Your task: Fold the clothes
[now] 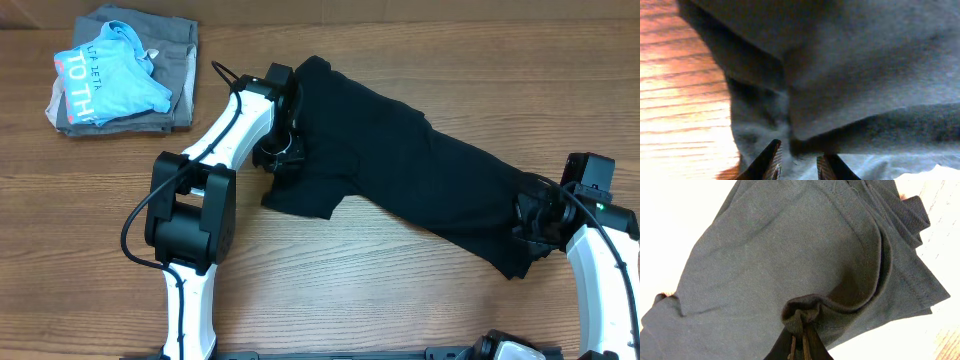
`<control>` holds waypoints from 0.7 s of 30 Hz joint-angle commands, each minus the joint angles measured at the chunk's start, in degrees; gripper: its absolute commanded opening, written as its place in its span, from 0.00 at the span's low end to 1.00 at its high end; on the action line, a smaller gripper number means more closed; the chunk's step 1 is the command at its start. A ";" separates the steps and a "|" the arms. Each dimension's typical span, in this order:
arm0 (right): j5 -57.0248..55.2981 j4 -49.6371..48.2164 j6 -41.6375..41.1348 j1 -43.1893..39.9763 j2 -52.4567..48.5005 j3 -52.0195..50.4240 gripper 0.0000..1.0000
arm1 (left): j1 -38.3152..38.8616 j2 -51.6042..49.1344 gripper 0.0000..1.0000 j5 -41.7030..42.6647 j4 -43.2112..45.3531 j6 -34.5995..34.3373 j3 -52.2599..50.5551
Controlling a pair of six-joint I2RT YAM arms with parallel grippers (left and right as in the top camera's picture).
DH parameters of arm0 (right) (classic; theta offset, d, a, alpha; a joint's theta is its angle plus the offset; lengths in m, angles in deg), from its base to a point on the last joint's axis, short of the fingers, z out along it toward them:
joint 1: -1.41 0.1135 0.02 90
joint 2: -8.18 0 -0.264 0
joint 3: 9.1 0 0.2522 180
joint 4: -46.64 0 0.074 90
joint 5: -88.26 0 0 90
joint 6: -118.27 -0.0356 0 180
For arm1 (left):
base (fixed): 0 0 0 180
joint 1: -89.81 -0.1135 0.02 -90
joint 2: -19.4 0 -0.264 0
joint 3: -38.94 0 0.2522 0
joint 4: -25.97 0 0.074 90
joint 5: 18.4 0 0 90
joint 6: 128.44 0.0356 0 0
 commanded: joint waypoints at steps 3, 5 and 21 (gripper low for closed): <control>-0.13 -0.15 0.39 0.24 0.98 1.09 0.04 | 0.61 1.92 0.31 1.97 0.61 -0.13 1.33; -0.13 -0.15 0.39 0.24 0.98 1.09 0.04 | 0.70 1.92 0.32 1.99 1.42 -0.15 0.81; -0.13 -0.15 0.42 0.24 0.98 1.09 0.04 | 0.87 1.81 0.33 2.01 2.58 0.26 -1.64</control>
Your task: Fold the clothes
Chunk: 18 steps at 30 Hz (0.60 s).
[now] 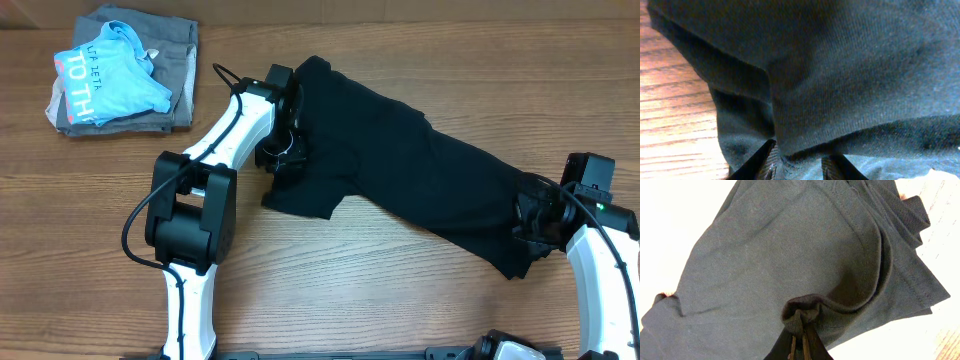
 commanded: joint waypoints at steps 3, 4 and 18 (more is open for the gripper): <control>-0.13 -0.13 0.39 0.22 0.98 1.09 0.04 | 0.81 1.81 0.33 1.01 0.11 0.24 -0.74; -0.13 -0.13 0.42 0.22 0.98 1.09 0.04 | 0.81 1.81 0.33 0.98 0.20 0.24 -0.90; -0.13 -0.13 0.39 0.22 0.98 1.09 0.04 | 0.74 1.86 0.09 0.90 1.92 0.24 -2.71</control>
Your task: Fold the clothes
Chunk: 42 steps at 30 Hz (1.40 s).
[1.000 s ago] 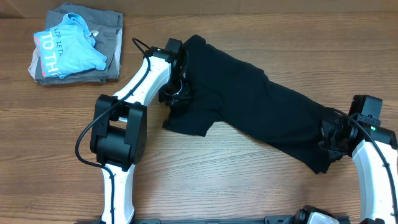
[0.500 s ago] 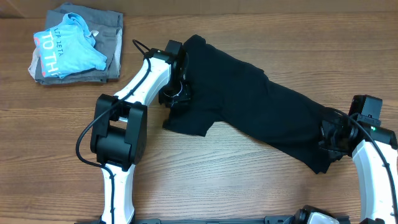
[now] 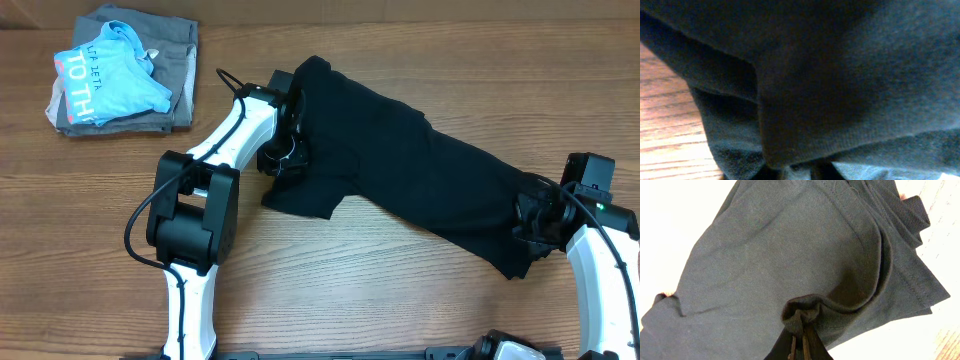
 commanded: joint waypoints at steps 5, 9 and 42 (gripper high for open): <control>-0.15 -0.17 0.39 0.24 0.98 1.09 0.04 | 0.20 1.88 0.04 -0.55 -1.44 -0.07 2.05; -0.59 -0.07 0.39 0.24 0.98 1.09 0.04 | 0.20 1.97 0.04 -1.75 -4.76 -0.02 5.81; 3.39 16.02 7.63 0.24 21.44 14.21 0.04 | -0.20 34.16 0.04 -7.34 -19.87 1.73 12.94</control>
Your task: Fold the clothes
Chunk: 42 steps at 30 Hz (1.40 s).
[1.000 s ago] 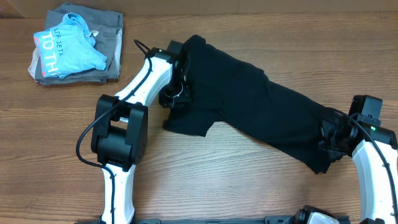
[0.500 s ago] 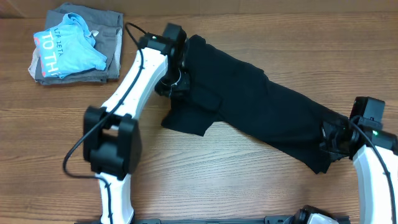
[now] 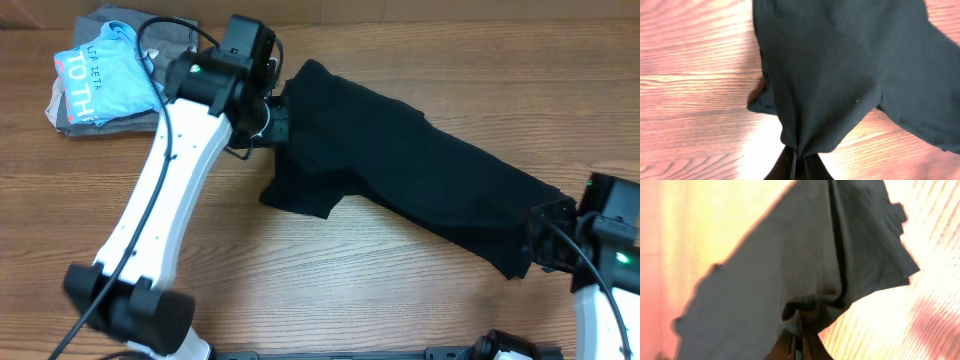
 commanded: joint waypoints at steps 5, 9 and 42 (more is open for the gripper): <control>4.04 12.02 7.45 0.22 3.74 21.16 0.04 | -0.28 16.33 0.04 -2.80 -1.29 0.79 1.16; 4.87 18.23 8.85 0.22 3.74 31.10 0.04 | -0.26 23.96 0.04 -2.82 -1.62 -0.52 1.20; 18.86 26.47 14.16 0.22 -3.10 70.05 0.04 | -0.26 27.47 0.04 -11.17 -16.81 -4.28 34.18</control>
